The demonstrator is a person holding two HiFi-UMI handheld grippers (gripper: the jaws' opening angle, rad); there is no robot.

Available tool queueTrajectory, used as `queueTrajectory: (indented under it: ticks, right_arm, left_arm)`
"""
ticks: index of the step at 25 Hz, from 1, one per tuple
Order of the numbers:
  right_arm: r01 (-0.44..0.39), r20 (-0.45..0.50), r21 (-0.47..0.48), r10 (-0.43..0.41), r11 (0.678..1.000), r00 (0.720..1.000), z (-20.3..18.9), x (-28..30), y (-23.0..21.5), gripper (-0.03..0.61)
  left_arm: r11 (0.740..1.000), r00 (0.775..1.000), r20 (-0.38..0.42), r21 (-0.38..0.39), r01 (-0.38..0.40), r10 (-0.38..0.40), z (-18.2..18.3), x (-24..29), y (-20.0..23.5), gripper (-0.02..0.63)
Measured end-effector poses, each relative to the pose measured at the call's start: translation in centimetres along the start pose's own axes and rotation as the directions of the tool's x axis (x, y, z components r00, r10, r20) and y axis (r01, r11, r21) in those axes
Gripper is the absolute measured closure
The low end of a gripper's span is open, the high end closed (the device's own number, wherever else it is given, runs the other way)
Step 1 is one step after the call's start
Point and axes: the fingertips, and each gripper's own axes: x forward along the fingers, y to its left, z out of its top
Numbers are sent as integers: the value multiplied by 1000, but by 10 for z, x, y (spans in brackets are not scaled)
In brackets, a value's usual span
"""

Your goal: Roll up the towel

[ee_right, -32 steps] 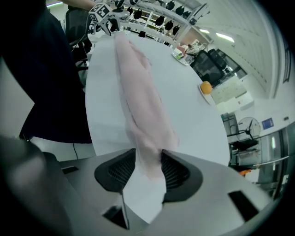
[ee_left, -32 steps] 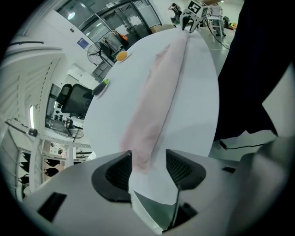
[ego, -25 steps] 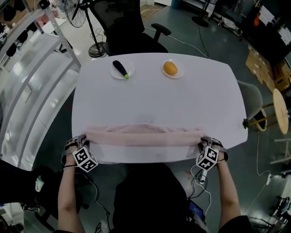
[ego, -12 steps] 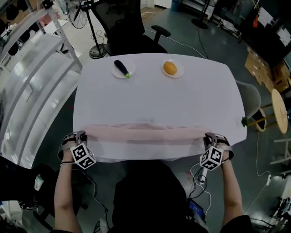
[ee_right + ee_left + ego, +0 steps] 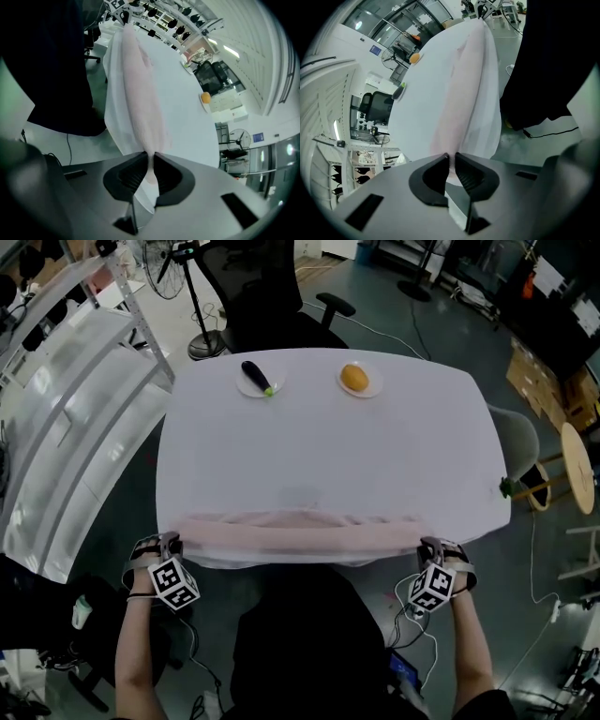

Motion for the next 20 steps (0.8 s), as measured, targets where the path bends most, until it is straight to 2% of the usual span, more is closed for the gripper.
queueTrajectory:
  ticks: [6, 12, 20]
  right_arm:
    - [-78, -17, -1, 78, 997, 997, -2, 8, 10, 526]
    - [-206, 10, 78, 206, 975, 978, 1, 13, -9, 522]
    - [-311, 9, 97, 312, 945, 950, 9, 34, -35, 514]
  left_arm:
    - [999, 999, -22, 15, 34, -34, -3, 7, -6, 558]
    - [996, 997, -30, -52, 72, -74, 6, 11, 17, 558]
    - [990, 991, -52, -78, 116, -120, 14, 30, 44, 557]
